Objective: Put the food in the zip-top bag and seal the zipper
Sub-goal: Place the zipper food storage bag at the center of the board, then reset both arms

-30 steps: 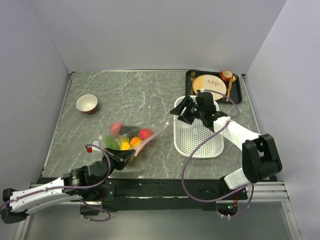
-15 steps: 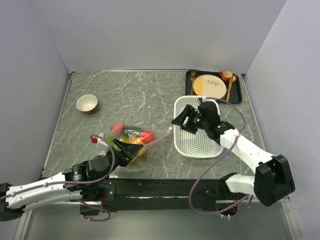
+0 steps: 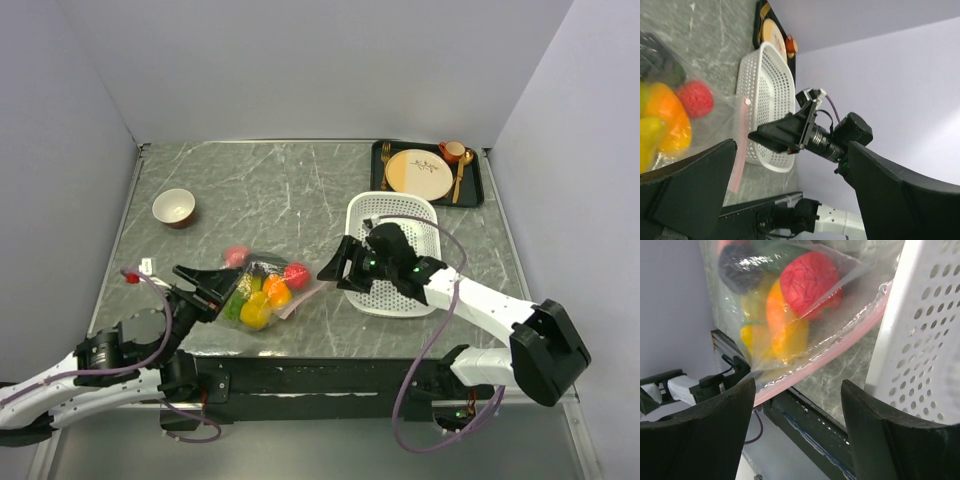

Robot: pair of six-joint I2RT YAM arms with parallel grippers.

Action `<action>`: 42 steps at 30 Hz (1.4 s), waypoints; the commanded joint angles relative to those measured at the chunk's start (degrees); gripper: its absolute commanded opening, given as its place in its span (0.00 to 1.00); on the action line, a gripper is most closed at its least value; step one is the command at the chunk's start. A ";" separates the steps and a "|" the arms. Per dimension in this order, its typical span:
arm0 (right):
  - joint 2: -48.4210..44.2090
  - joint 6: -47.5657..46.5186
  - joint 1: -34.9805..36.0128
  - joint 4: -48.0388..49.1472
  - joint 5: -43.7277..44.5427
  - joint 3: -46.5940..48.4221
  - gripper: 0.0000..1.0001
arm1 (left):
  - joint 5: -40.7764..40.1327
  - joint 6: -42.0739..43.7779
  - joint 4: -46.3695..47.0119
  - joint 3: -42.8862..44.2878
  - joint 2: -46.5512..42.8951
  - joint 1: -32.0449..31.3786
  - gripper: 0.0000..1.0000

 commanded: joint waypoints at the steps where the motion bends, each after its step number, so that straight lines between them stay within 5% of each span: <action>1: 2.58 0.96 2.44 1.16 2.35 3.47 0.76 | -5.57 1.76 -4.79 1.09 -2.28 -0.19 0.98; 6: 2.67 -2.20 3.15 -3.59 8.77 6.81 0.76 | -4.78 5.36 -4.26 2.93 3.15 -0.19 0.99; 14: -2.94 -11.25 2.89 -12.03 20.11 12.08 0.78 | -4.35 22.98 -3.74 16.28 30.48 1.12 0.99; 16: -3.65 -13.72 2.36 -14.22 24.24 13.13 0.79 | 1.25 29.15 1.23 19.27 36.00 7.60 0.99; 17: -3.92 -14.25 1.32 -14.84 24.86 13.40 0.79 | 10.68 34.84 3.62 19.46 37.17 11.29 0.99; 24: -7.43 -17.59 -7.54 -16.52 26.88 12.09 0.79 | 41.24 42.01 19.12 16.02 41.91 47.20 0.99; 26: -8.74 -18.12 -10.54 -18.09 29.42 12.26 0.91 | 46.88 42.89 17.90 18.57 46.74 51.99 0.99; 30: -10.94 -22.15 -18.11 -20.21 36.10 13.40 1.00 | 46.02 46.31 14.73 23.23 51.59 55.97 0.99; 42: -6.39 -19.79 -34.55 -21.00 42.42 13.32 1.00 | 32.67 54.23 12.26 24.66 49.14 56.41 0.99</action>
